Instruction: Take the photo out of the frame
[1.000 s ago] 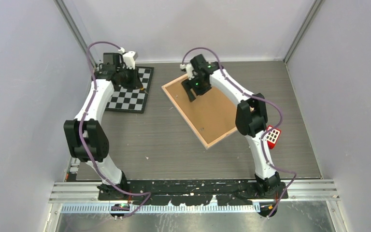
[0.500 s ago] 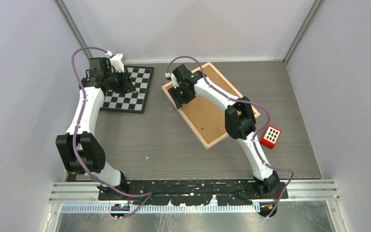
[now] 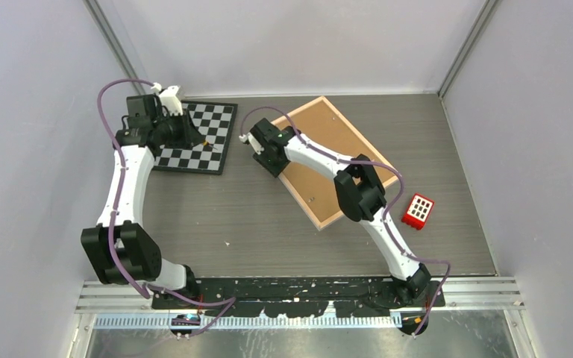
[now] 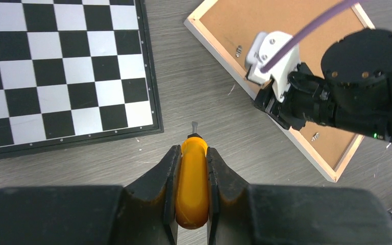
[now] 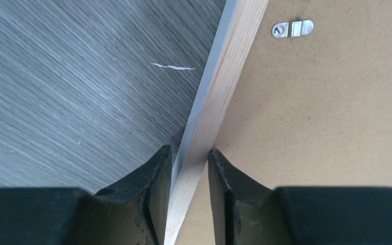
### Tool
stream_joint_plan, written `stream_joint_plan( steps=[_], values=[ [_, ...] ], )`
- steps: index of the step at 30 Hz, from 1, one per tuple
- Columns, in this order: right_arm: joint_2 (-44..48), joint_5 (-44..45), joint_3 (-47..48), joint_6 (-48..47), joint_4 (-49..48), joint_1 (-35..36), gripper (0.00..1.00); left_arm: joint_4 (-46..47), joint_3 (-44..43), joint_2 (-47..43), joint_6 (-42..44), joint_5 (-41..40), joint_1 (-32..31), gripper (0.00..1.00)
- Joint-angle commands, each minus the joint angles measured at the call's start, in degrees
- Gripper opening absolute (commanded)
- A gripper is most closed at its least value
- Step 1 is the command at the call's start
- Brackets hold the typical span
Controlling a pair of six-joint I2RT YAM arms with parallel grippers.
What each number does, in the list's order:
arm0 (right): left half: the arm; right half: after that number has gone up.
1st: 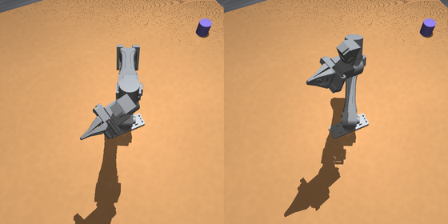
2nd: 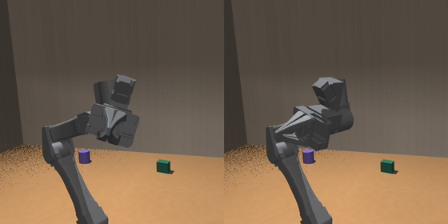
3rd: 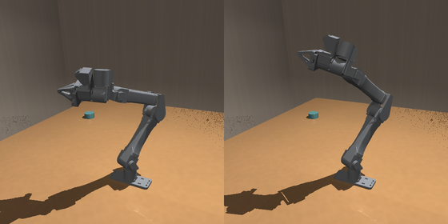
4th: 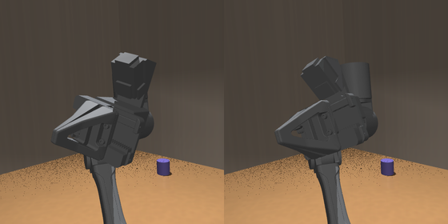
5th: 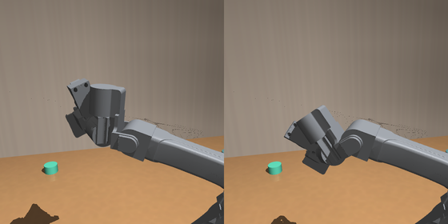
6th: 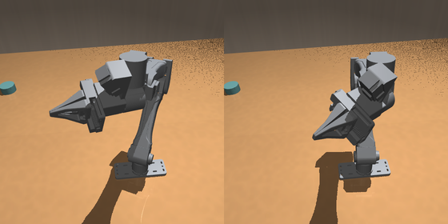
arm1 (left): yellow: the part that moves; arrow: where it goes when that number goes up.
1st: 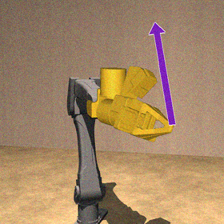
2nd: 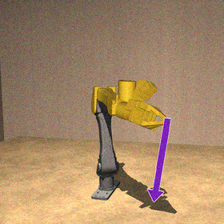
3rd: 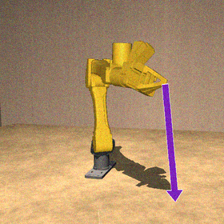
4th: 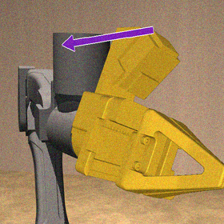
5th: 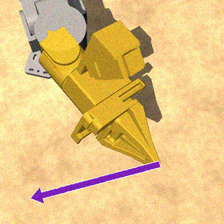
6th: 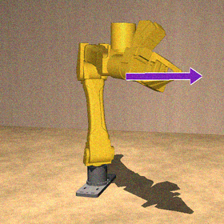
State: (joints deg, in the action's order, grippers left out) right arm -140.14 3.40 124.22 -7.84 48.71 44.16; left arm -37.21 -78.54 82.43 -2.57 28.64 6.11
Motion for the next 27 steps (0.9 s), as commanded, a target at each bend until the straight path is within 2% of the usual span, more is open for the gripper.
stream_joint_plan(
  steps=[1, 4, 6, 18, 22, 27],
  values=[
    [0.80, 1.94, -8.26, -7.91, -0.95, 4.15, 0.32, 2.66, 0.06, -2.92, -1.29, 1.95, 2.39, 0.00],
    [2.30, 2.15, -12.76, -10.48, -1.20, 5.42, 0.09, 2.80, -0.28, -2.91, -1.47, 2.50, 2.83, 0.00],
    [3.91, 1.51, -15.54, -12.35, -1.51, 6.01, 0.01, 2.70, -0.52, -2.80, -1.47, 2.79, 2.94, 0.00],
    [20.77, -13.69, -33.32, -30.63, 1.89, 8.64, 0.01, 1.38, -2.58, -1.26, -0.99, 5.41, 2.95, 0.00],
    [25.35, -17.45, -38.53, -33.66, 4.71, 9.69, 0.01, -0.57, -2.33, -1.31, 1.73, 7.17, 2.93, 0.00],
    [27.83, -18.51, -41.24, -30.50, 4.85, 10.33, 0.02, -3.38, -1.46, -1.03, 6.52, 8.93, 2.58, 0.00]
  ],
)
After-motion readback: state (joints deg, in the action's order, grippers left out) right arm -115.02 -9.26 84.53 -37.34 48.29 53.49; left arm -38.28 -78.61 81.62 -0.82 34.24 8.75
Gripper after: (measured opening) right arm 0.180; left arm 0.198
